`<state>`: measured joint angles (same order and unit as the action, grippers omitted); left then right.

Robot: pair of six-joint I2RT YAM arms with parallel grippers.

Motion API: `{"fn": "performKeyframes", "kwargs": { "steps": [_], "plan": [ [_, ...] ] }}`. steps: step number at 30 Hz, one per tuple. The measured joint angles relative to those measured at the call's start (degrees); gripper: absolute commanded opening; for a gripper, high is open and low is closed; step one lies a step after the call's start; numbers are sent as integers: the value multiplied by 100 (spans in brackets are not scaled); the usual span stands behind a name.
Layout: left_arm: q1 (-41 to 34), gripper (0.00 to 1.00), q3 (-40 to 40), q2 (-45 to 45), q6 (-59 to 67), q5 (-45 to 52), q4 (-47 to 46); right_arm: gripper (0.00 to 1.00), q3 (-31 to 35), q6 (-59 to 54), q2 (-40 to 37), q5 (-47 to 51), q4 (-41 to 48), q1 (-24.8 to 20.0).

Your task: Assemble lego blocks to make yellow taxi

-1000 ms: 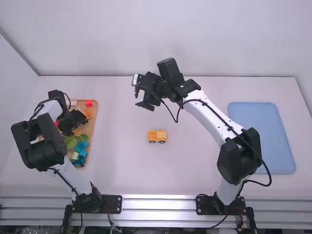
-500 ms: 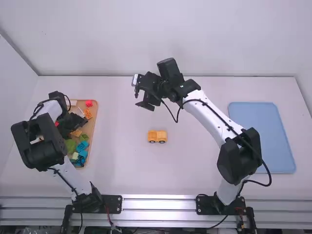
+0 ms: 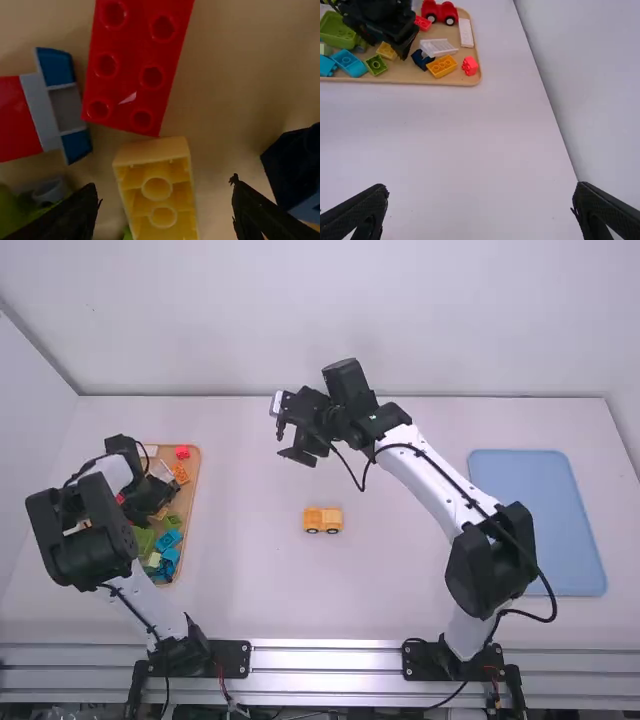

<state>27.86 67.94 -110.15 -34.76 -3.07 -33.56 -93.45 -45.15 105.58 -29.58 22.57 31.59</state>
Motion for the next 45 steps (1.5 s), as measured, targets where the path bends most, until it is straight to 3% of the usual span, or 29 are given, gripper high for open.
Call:
{"fn": "performKeyframes", "kwargs": {
  "steps": [8,16,25,27,34,36,45],
  "plan": [
    [-2,59,-81,0,-22,7,201,99,0,-2,4,0,-55,0],
    [-28,60,-177,0,-85,-20,299,99,0,-2,7,13,-46,0],
    [-26,49,-286,0,-149,-20,389,99,0,-4,7,15,-7,-17],
    [-28,42,-286,0,-149,-20,389,99,0,-4,7,15,-9,-26],
    [-28,36,-286,0,-55,46,402,99,0,-2,7,17,55,-26],
    [-28,29,-286,0,46,144,433,99,0,-2,7,20,57,-26],
    [-28,30,-264,0,295,177,295,99,0,-4,9,17,140,-26]
  ]
}}
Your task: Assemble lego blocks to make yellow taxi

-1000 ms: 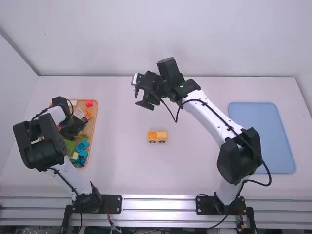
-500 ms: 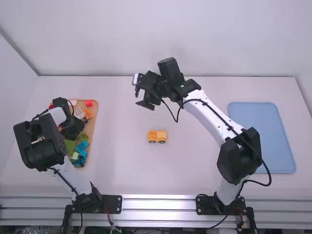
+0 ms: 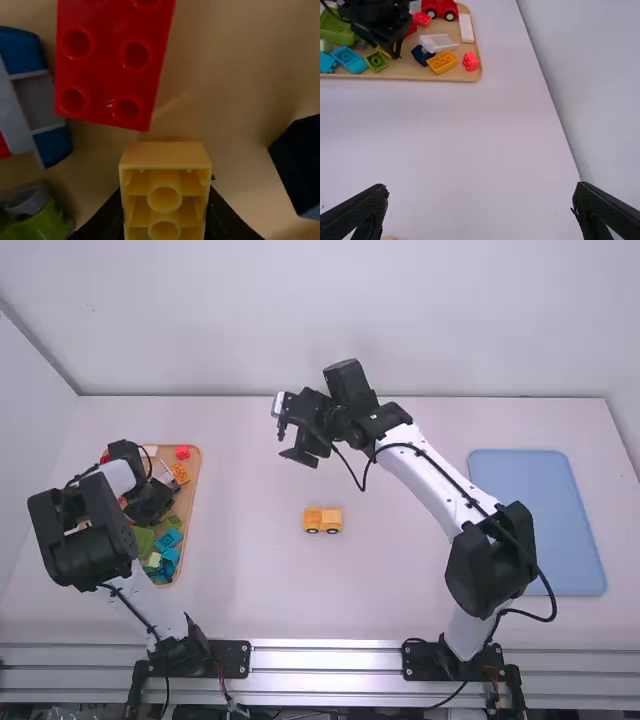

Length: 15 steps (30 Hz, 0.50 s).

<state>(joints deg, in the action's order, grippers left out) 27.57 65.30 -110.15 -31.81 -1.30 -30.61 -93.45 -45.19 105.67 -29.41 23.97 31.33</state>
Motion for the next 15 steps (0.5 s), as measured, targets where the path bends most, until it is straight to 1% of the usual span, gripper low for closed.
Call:
{"fn": "performKeyframes", "kwargs": {
  "steps": [2,7,10,13,15],
  "plan": [
    [0,31,28,0,85,7,-66,99,0,0,2,-7,11,-11],
    [28,29,404,0,243,7,-590,99,0,2,2,-7,17,-114],
    [28,29,568,37,382,13,-691,99,0,4,2,-22,31,-179],
    [28,29,568,319,496,22,-780,99,0,278,2,-22,-114,-243],
    [28,28,564,686,627,76,-756,99,4,568,2,-28,-289,-284]
  ]
}}
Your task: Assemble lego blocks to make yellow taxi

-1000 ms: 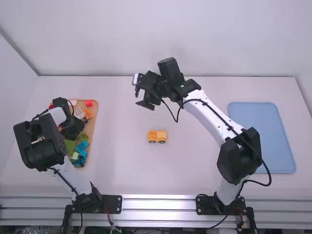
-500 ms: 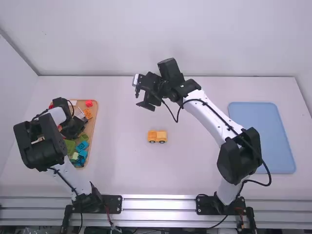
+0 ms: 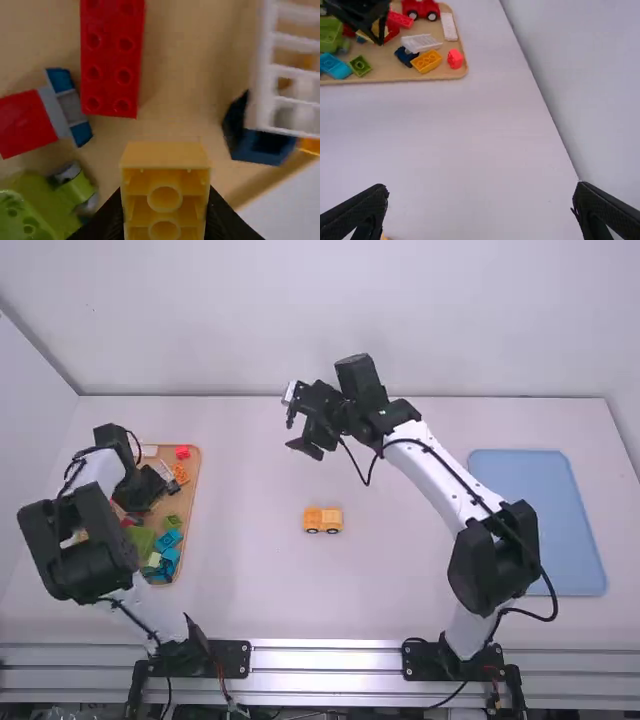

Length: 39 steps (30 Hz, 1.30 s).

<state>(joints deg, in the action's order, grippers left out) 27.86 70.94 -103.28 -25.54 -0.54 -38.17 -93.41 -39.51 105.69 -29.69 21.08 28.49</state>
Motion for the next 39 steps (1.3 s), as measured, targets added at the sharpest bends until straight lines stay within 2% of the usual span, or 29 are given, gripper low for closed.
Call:
{"fn": "performKeyframes", "kwargs": {
  "steps": [3,7,9,13,18,23,25,29,30,32,39],
  "plan": [
    [-35,29,-238,861,420,463,481,99,0,310,0,-223,-85,-131],
    [-210,30,-929,2140,1147,1478,1447,99,13,398,0,-1043,11,-448],
    [-442,23,-1445,2776,1602,2232,2175,99,107,354,0,-1727,-131,-656],
    [-1027,21,-2264,3340,2463,3670,3287,99,560,426,0,-2970,-839,-944],
    [-1834,16,-2883,3359,3383,5119,4343,99,1143,807,7,-4087,-1910,-1064],
    [-2586,15,-3058,3152,3915,5871,5324,99,1526,1405,9,-4784,-2756,-1064],
    [-2935,15,-3062,2940,4063,6083,5858,91,1681,1735,13,-5082,-3082,-1067],
    [-3200,14,-3062,2616,4030,6212,6623,85,1770,2028,15,-5305,-3121,-1045],
    [-3268,14,-3064,2435,3930,6251,7012,79,1779,2092,17,-5364,-3067,-1045],
    [-3279,13,-3067,2205,3716,6279,7552,75,1779,2144,15,-5440,-3010,-1045],
    [-3279,10,-3067,1572,3018,6537,8666,71,1779,2094,17,-5606,-2981,-1014]
  ]
}}
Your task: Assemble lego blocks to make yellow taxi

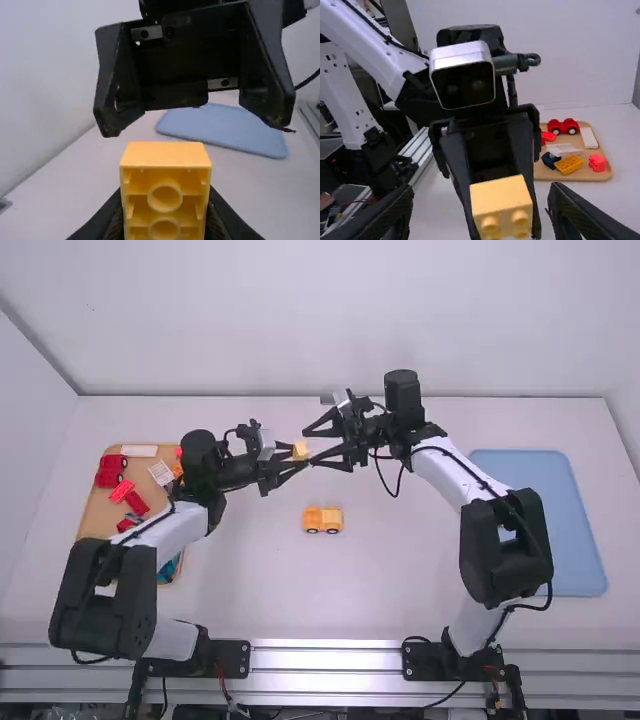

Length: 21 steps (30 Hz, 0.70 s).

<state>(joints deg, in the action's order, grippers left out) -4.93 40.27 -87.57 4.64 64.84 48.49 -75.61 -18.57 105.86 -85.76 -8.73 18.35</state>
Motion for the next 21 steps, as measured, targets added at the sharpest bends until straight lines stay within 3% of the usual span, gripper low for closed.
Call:
{"fn": "performKeyframes", "kwargs": {
  "steps": [10,13,21],
  "plan": [
    [0,8,2,-157,-474,214,337,69,0,-223,0,560,-4,264],
    [0,8,0,-157,-664,225,616,59,0,-269,0,719,-11,249],
    [0,8,2,-157,-791,240,627,47,0,-310,0,793,-11,245]
  ]
}}
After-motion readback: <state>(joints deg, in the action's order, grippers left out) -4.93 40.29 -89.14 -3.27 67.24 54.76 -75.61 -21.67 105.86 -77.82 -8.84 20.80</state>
